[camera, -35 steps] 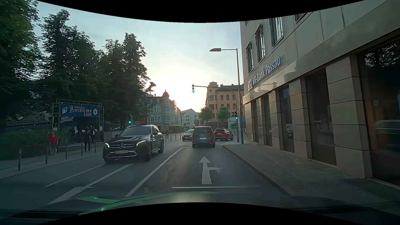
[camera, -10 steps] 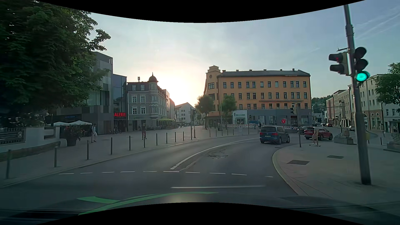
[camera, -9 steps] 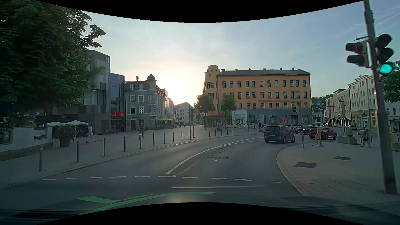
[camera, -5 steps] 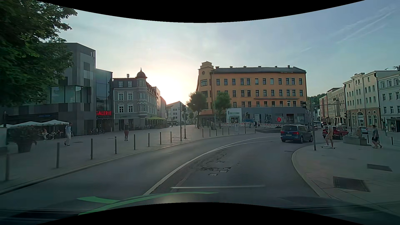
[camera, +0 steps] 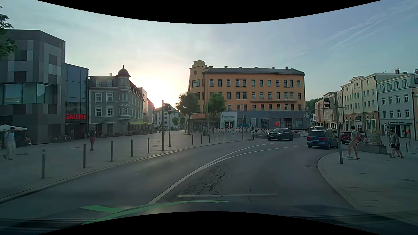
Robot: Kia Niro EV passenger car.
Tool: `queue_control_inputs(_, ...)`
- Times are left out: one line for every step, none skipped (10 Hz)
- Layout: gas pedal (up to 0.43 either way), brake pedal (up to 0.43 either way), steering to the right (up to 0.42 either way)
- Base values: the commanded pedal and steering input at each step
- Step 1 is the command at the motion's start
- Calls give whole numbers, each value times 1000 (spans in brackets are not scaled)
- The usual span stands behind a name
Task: Follow the waypoints while adhering to traffic rules and regulations
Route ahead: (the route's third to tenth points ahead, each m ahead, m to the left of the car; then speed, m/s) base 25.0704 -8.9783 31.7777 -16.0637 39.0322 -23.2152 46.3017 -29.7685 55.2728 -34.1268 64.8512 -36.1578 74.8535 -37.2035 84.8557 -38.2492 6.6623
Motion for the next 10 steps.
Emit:
queue_control_inputs(47,0,175)
queue_control_inputs(47,0,187)
queue_control_inputs(47,0,196)
queue_control_inputs(47,0,200)
queue_control_inputs(47,0,204)
queue_control_inputs(59,0,209)
queue_control_inputs(59,0,209)
queue_control_inputs(59,0,209)
queue_control_inputs(59,0,209)
queue_control_inputs(59,0,209)
